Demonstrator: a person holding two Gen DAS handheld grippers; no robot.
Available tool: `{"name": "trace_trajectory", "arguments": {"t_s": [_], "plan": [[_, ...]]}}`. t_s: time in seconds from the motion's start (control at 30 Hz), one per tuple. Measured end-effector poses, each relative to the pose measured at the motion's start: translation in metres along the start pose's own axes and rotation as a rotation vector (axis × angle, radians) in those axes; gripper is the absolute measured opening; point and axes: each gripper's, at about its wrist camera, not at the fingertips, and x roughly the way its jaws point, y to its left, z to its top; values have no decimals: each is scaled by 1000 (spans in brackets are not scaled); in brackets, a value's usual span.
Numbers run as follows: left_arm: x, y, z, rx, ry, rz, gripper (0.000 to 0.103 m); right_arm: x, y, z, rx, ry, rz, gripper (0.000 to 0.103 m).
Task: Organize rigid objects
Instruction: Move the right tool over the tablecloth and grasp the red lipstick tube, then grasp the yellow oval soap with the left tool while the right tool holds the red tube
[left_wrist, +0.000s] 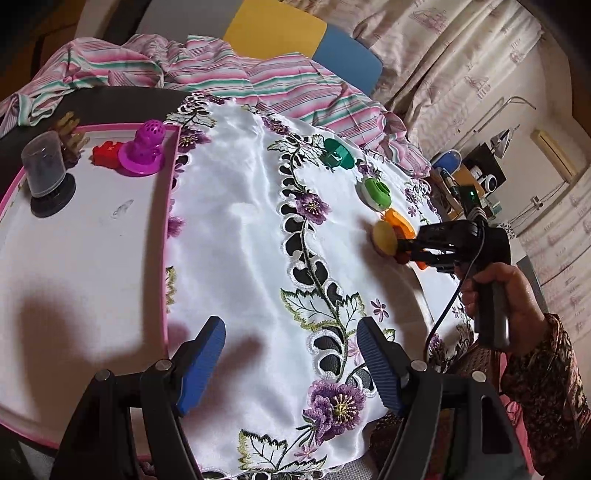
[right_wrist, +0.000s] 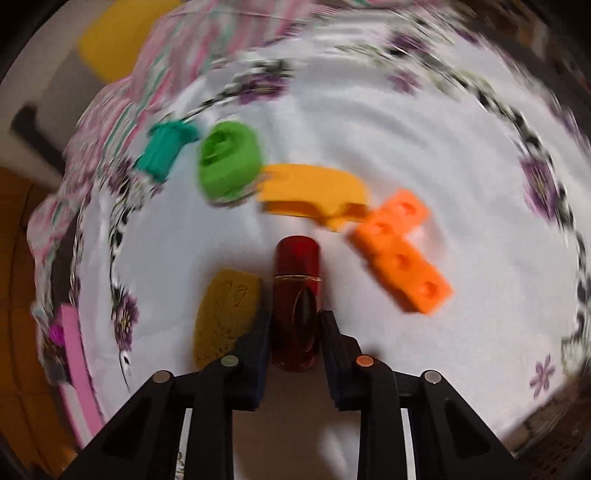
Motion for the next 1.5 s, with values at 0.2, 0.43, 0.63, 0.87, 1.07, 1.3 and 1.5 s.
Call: {"name": "trace_trajectory", "arguments": {"t_s": [0.2,0.43,0.63,0.87,1.07,1.3,1.5], "plan": [[2,-13,13,32,-10,27,75,1,14,-6,-58,-71,31,26],[30,-45,30,114,29,50,75,1,-6,0,18,-113,79,29],[69,-82,46,188,71,61,75,-3,-20,1,107,-144,45,26],[132,-127,72,286,125,97,74,-7,-37,0,199,-158,40,26],[175,-152,90,347,163,98,73,-10,-48,-1,253,-168,52,26],[206,-164,90,453,160,200,56,-9,-48,-1,248,-169,43,26],[205,-154,83,512,84,162,44,-9,-43,-1,227,-162,62,26]]}}
